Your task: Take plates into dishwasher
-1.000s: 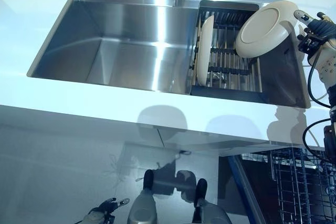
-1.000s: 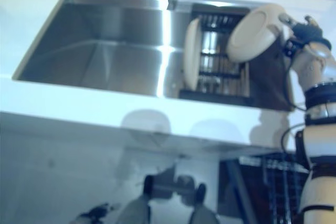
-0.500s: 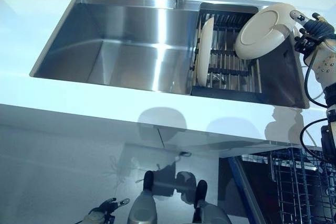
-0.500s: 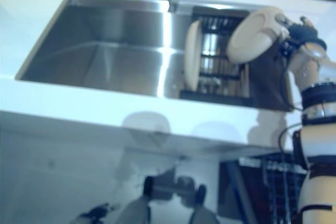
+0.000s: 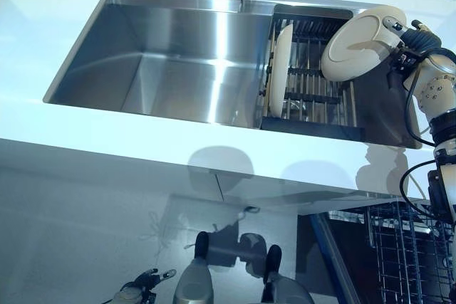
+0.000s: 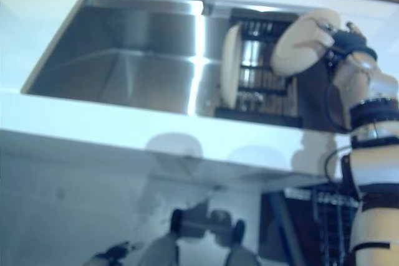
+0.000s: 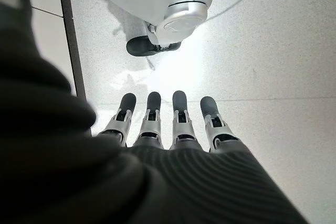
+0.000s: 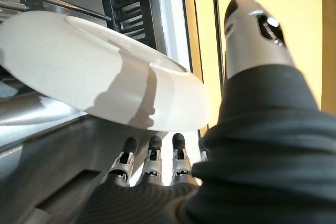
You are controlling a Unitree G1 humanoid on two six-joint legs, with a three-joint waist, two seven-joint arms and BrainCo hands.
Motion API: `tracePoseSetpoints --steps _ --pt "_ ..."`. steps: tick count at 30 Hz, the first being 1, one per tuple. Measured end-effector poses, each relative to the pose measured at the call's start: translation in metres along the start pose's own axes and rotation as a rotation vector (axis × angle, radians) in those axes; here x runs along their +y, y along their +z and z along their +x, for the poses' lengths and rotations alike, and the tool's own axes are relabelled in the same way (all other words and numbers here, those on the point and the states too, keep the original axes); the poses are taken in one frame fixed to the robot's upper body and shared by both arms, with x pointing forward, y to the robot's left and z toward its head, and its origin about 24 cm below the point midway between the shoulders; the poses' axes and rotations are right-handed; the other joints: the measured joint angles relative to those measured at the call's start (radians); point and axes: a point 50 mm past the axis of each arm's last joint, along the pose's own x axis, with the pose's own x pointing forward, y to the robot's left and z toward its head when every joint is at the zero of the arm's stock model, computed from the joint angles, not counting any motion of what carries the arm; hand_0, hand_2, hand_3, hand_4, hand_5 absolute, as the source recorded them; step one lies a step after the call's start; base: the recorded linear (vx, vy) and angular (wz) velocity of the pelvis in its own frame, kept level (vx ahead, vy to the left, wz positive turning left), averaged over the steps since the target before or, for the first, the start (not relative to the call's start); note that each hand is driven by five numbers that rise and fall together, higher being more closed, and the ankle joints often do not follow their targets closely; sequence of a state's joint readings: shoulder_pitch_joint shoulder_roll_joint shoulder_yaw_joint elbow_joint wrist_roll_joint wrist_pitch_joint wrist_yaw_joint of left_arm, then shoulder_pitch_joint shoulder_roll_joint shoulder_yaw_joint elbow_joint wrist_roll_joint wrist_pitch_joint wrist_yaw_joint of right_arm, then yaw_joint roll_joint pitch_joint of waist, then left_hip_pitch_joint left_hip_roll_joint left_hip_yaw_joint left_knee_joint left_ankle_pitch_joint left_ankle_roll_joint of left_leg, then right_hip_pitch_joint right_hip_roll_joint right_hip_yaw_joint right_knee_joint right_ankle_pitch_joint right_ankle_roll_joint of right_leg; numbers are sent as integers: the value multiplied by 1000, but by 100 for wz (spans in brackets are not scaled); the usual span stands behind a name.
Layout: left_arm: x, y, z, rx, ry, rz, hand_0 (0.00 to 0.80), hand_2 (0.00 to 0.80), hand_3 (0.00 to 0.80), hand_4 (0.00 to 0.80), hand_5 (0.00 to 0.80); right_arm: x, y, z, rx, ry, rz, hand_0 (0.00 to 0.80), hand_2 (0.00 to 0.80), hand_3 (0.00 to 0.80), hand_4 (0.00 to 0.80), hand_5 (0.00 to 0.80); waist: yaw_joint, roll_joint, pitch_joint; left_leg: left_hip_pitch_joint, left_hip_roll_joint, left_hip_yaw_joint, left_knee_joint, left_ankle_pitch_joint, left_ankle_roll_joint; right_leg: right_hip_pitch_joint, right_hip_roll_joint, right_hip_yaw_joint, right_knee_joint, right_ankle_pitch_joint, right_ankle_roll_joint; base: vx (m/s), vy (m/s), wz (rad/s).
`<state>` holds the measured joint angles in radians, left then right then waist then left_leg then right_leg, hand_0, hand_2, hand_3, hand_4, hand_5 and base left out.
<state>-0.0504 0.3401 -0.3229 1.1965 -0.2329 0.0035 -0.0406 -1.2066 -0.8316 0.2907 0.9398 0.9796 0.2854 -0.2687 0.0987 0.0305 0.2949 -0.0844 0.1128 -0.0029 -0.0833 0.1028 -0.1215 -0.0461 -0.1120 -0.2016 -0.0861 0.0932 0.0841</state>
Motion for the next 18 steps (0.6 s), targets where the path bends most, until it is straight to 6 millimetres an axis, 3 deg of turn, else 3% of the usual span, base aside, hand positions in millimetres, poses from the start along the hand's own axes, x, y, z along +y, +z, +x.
tracePoseSetpoints --steps 13,14,16,17,18 --pt "-3 2 0 -18 -9 -41 0 0 0 0 0 8 -9 0 52 42 6 0 0 0 0 0 1 1 0 -17 -2 -1 0 3 1 -15 -2 -1 0 1 1 0 0 0" --pt "-4 2 0 -19 -11 -41 0 0 0 0 0 9 -10 0 54 49 7 69 69 69 69 69 1 1 0 -17 -2 -1 0 3 1 -15 -2 -2 0 1 1 0 0 0" --pt "-4 2 0 -21 -11 -41 0 0 0 0 0 11 -11 0 58 67 9 502 502 502 502 502 2 1 0 -17 -3 -1 0 3 1 -15 -3 -2 0 1 1 0 0 0" --pt "-4 2 0 -22 -12 -41 0 0 0 0 0 13 -12 0 60 74 10 784 784 784 784 784 2 2 1 -17 -3 -2 0 3 1 -15 -3 -3 0 1 1 0 0 0" --pt "-4 2 0 -24 -12 -42 0 0 0 0 0 14 -13 0 63 79 11 800 800 800 800 800 2 3 2 -18 -3 -2 0 3 1 -15 -3 -3 0 1 1 0 0 0"
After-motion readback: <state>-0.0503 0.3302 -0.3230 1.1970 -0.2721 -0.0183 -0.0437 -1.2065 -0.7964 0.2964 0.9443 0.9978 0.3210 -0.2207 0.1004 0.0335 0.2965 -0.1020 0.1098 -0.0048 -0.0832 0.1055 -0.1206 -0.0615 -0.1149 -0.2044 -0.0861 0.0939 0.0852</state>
